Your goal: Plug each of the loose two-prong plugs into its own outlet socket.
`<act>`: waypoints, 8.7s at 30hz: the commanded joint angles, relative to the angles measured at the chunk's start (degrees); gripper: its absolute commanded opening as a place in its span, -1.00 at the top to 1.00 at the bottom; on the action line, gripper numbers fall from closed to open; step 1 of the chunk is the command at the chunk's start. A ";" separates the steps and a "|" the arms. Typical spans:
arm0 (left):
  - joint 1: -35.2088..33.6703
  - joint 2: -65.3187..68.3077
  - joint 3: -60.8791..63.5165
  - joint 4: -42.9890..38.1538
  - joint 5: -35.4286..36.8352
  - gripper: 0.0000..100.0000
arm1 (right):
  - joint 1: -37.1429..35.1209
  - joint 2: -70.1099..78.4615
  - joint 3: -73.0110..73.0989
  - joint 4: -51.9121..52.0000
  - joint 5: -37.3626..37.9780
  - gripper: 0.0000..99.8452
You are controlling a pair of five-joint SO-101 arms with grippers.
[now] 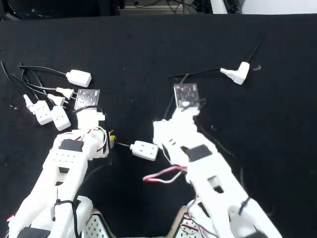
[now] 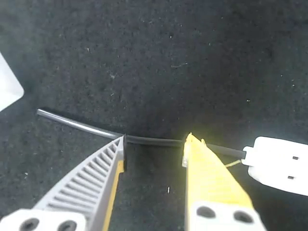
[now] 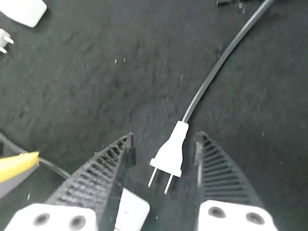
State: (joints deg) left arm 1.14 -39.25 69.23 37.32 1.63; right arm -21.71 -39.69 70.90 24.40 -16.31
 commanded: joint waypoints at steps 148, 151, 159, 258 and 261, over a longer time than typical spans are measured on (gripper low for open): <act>-1.01 -2.02 0.66 -1.32 0.53 0.60 | -4.75 8.48 -3.56 25.14 98.81 0.52; -1.01 -2.02 0.57 -1.32 0.53 0.60 | -4.75 8.48 -3.56 25.14 101.45 0.52; -1.10 -2.02 0.48 -1.32 0.70 0.60 | -4.92 8.48 -3.21 25.14 110.42 0.53; -4.35 -2.02 0.84 -2.90 0.79 0.60 | 10.29 8.48 -0.84 19.69 82.29 0.74; -4.35 -2.02 0.84 -2.90 0.79 0.60 | 10.29 8.48 -1.01 19.52 82.29 0.74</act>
State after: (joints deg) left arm -2.73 -39.87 70.20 34.95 2.07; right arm -10.99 -30.73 71.96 46.99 65.54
